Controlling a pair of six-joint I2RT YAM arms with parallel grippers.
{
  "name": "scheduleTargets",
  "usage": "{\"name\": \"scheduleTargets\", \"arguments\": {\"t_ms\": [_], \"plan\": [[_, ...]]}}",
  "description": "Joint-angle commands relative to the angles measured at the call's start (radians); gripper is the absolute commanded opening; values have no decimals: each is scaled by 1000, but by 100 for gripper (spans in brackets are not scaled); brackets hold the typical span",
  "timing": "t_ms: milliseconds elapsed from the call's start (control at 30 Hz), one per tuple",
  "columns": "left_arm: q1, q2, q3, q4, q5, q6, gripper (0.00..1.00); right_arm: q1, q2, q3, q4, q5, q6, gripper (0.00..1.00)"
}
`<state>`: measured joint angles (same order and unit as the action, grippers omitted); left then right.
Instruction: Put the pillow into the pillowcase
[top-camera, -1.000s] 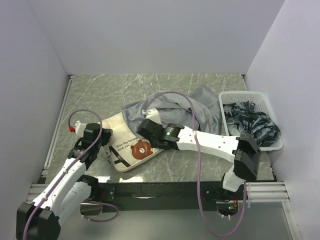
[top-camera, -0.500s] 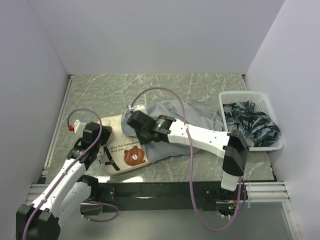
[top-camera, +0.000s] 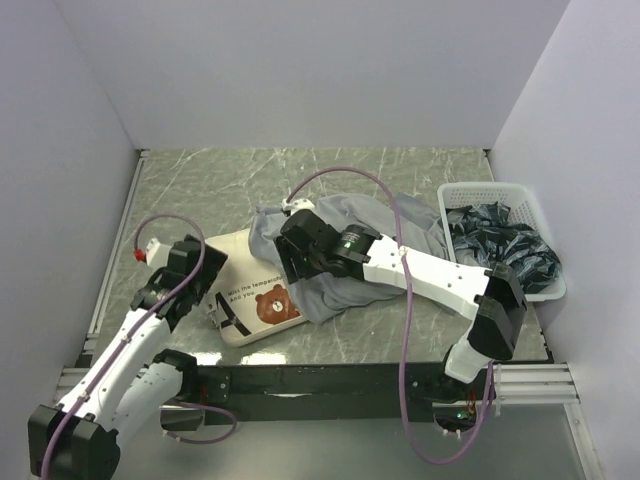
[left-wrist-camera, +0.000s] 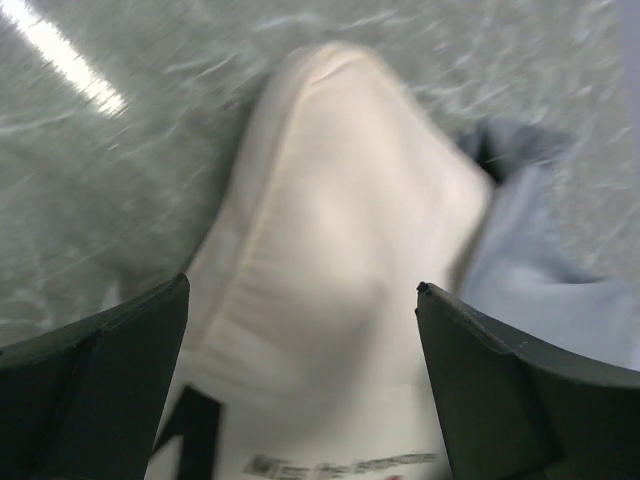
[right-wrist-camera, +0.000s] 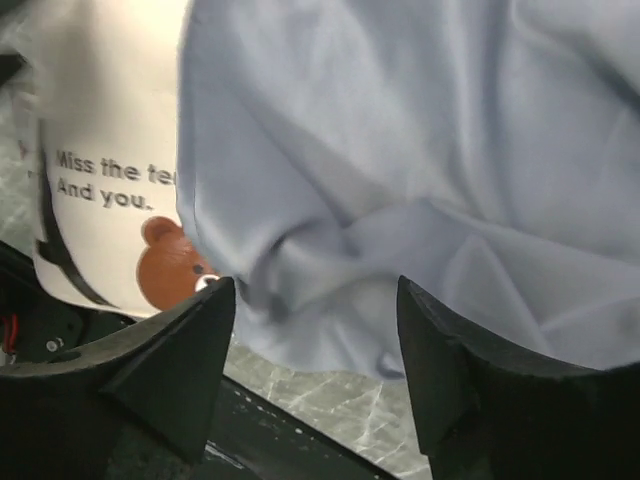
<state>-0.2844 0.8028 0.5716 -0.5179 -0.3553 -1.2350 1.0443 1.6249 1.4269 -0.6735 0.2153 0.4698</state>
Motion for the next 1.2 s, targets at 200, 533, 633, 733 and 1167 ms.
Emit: {"name": "scheduleTargets", "arguments": {"t_ms": [200, 533, 633, 733, 1167], "plan": [[13, -134, -254, 324, 187, 69, 99, -53, 226, 426, 3, -7, -100, 86], [17, -105, -328, 436, 188, 55, 92, -161, 716, 882, -55, 27, -48, 87], [17, -116, -338, 455, 185, 68, 81, -162, 736, 833, -8, 44, -36, 86], [17, -114, -345, 478, 187, 80, 68, -162, 762, 811, 0, 55, -31, 84], [17, -88, -345, 711, 292, 131, 1, -103, 699, 1020, 8, -128, -10, 0]]}}
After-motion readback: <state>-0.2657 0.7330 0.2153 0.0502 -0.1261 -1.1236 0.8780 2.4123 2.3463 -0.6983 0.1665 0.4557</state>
